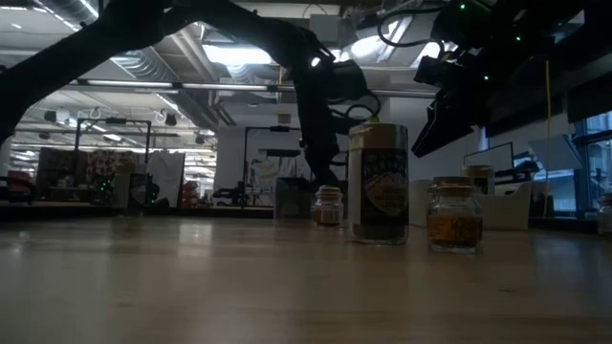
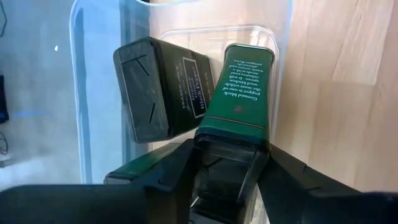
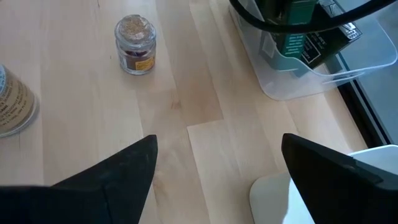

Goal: Sort spices by type
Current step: Put the black seasoning can into the top transparent bin, then put the right brown seasoning bottle into the white bin

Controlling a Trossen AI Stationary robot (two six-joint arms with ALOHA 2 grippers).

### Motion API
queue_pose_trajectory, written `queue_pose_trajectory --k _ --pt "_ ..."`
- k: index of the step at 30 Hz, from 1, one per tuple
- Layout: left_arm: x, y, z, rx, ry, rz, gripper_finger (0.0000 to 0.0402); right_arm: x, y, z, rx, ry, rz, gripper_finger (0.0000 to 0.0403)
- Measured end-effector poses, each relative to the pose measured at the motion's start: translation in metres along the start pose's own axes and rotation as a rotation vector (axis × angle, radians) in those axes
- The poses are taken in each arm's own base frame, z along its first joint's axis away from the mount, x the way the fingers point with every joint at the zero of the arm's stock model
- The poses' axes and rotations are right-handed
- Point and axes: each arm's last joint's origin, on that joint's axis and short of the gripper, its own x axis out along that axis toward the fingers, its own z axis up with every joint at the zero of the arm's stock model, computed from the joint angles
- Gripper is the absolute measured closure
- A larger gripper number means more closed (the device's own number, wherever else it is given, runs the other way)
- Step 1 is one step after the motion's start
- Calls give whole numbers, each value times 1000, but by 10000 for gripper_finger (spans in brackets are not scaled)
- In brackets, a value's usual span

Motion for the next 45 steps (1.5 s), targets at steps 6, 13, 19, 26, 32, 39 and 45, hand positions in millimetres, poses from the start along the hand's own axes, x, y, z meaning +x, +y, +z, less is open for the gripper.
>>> queue_pose_trajectory --k 6,13,19,26,32,39,45 --pt "0 0 0 3 1 -1 208 0 0 0 0 0 0 61" --pt "-3 -4 2 21 -12 1 182 0 0 0 0 0 0 61" --pt "-21 -9 5 41 -33 4 181 0 0 0 0 0 0 61" --pt "-66 -11 7 -51 -110 19 180 0 0 0 -29 -2 -1 61" --pt "-92 -16 -1 -122 -89 -2 180 0 0 0 -35 0 0 61" --pt "-111 -43 -7 -138 -73 -34 180 0 0 -1 -35 6 1 61" --pt "-122 -74 -24 -150 -114 -53 180 0 0 -2 -27 16 5 61"
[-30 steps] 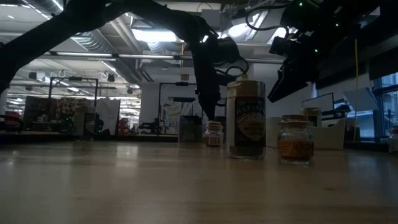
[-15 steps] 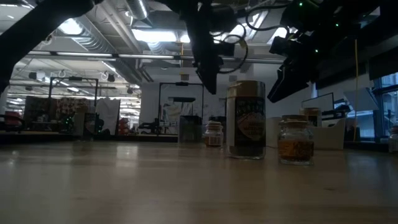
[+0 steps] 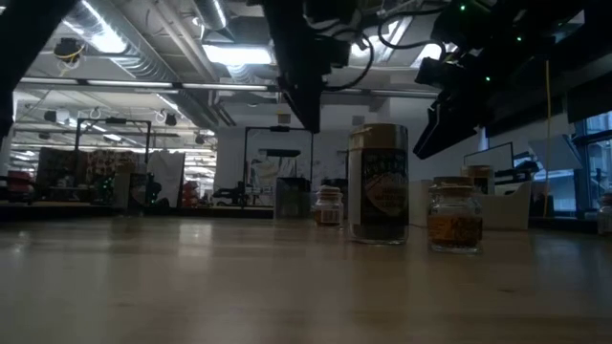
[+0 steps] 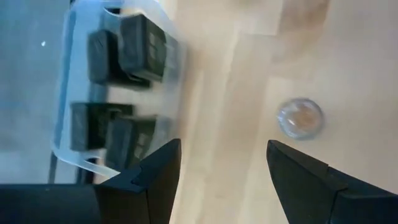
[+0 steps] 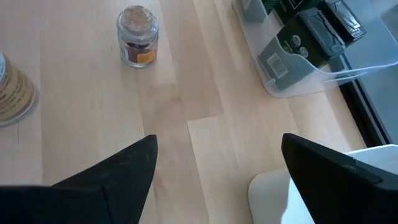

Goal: Sort spices by type
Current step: Put the right brown seasoning bottle into the white bin

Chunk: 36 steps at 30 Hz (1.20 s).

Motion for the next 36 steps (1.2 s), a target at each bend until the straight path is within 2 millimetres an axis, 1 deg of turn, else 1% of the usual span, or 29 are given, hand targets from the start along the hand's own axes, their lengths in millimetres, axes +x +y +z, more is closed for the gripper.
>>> queue_pose_trajectory --k 3,6,11,13,18,23,26,31,34,36 --pt "-9 -12 -19 -46 -43 -12 180 0 0 -1 -1 5 6 61" --pt "-18 -28 -41 -102 -126 -30 180 0 1 -1 10 4 23 61" --pt "-23 -55 -75 -154 -280 -75 180 0 1 -1 16 3 24 61" --pt "-22 -64 -87 -179 -338 -92 180 0 1 0 16 2 25 61" --pt "-10 -89 -116 -188 -419 -140 180 0 2 5 20 -62 89 61" --pt "0 -105 -133 -228 -456 -184 180 -2 4 14 24 -167 185 61" --pt "7 -111 -140 -248 -497 -202 180 -3 5 19 27 -226 247 61" --pt "20 -112 -152 -287 -568 -211 180 -6 8 26 25 -314 399 61" --pt "22 -109 -153 -314 -637 -217 180 -8 11 32 34 -384 516 61" --pt "22 -108 -153 -318 -674 -218 180 -5 18 36 33 -408 586 61"
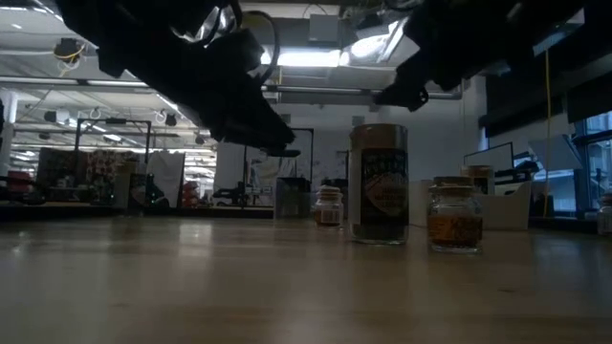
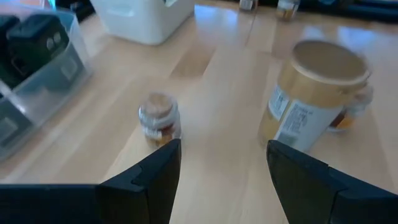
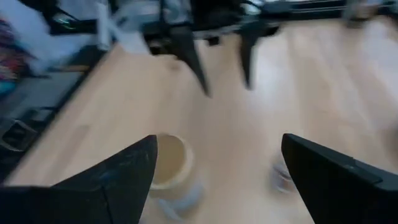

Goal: Sort spices by type
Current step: Put the right brown seasoning bottle into the white bin

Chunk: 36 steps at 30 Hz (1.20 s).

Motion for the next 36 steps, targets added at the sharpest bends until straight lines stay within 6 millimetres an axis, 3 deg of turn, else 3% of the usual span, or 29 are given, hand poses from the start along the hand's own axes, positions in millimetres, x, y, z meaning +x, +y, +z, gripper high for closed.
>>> queue_pose_trajectory --k 7,17,36 --pt "8 -4 0 19 -64 -46 180 37 22 -6 -64 -9 122 61" --pt "20 -7 -11 -43 -45 -76 180 63 26 -24 -120 71 28 61" --pt "21 -7 -11 -54 -42 -76 180 80 24 -42 -89 141 100 61"
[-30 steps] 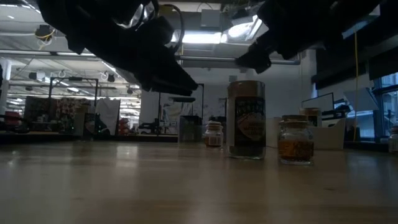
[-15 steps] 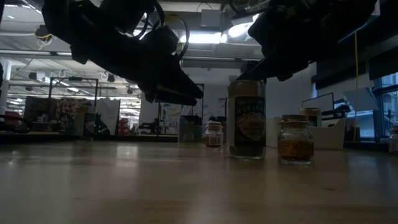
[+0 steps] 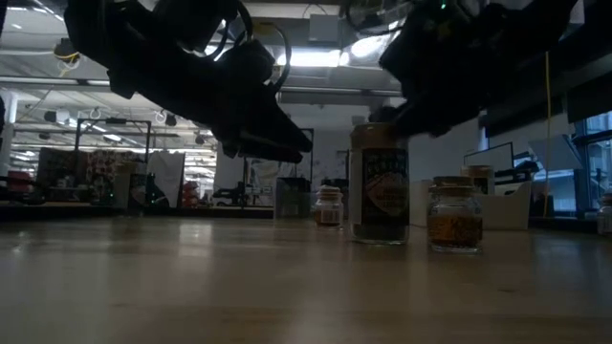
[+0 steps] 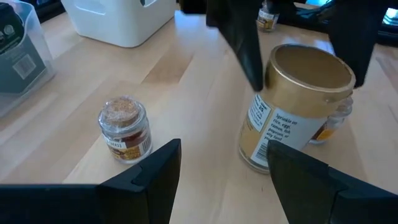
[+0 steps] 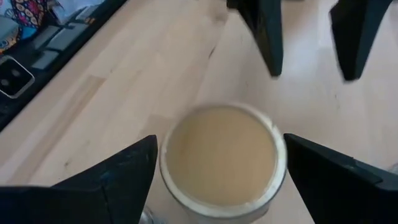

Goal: Sort spices by type
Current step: Put the right brown seasoning bottle into the white bin

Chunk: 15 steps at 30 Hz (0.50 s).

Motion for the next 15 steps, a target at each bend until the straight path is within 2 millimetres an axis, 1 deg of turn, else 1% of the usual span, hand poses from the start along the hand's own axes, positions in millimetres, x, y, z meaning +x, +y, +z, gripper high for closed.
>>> queue_pose_trajectory --k 3,9,11,14,15 --pt "0 0 0 0 0 0 180 8 -2 -6 6 17 2 61" --pt "1 2 0 5 0 7 180 16 -5 -8 -4 -14 -1 65" --pt "1 4 1 4 2 12 180 16 -5 -8 -5 -14 -2 79" --pt "1 5 1 3 4 17 180 16 -5 -7 -9 -18 -7 119" --pt "1 5 1 3 4 18 180 16 -5 -7 -10 -20 -7 126"
